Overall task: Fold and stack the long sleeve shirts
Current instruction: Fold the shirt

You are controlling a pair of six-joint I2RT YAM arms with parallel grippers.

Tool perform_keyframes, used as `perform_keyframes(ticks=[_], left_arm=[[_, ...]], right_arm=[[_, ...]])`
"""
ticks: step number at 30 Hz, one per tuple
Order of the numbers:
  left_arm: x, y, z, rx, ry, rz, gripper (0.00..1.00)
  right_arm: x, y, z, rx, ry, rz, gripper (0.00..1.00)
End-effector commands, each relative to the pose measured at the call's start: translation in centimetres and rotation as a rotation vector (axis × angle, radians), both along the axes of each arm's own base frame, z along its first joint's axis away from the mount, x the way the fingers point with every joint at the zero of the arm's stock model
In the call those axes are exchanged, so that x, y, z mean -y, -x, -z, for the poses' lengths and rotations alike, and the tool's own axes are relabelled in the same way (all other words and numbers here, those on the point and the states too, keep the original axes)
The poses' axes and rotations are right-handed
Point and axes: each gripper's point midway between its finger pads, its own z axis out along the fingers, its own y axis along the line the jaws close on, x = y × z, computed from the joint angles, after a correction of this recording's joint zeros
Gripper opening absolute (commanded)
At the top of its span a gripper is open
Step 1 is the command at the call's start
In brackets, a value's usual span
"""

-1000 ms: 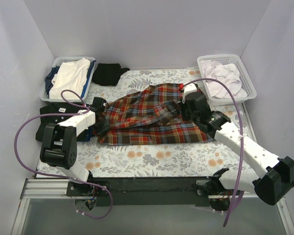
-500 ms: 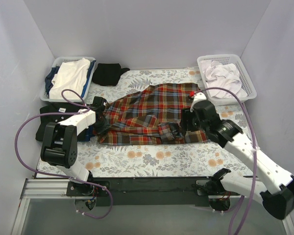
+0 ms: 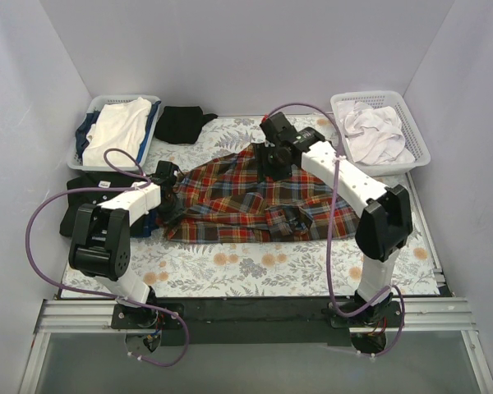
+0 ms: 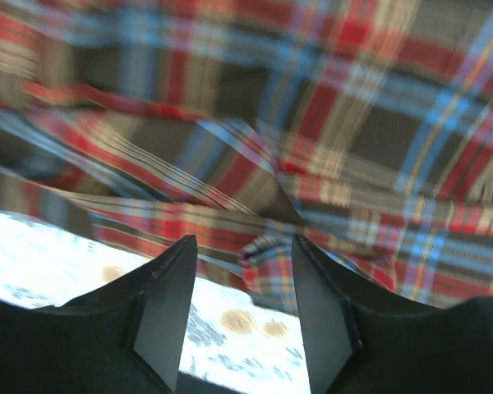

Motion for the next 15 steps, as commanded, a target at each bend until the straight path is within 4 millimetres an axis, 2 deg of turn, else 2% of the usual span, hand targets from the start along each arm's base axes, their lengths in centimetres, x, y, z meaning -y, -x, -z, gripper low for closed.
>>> perform_keyframes(ticks=[1, 6, 9, 13, 15], left_arm=[[0.2, -1.0, 0.1, 0.014, 0.005, 0.010, 0.00], [0.3, -0.5, 0.7, -0.006, 0.014, 0.016, 0.00], [0.3, -0.1, 1.2, -0.017, 0.015, 0.018, 0.00], [0.2, 0.8, 1.9, -0.035, 0.015, 0.019, 0.00], [0.2, 1.1, 2.1, -0.041, 0.014, 0.017, 0.00]], right_arm=[[2.5, 2.9, 3.8, -0.182, 0.140, 0.034, 0.55], [3.4, 4.7, 6.9, -0.246, 0.202, -0.028, 0.50], [4.3, 5.5, 7.5, -0.254, 0.223, -0.039, 0.49], [6.2, 7.7, 9.6, -0.304, 0.271, -0.038, 0.48], [6.6, 8.0, 9.9, -0.299, 0.273, -0.028, 0.46]])
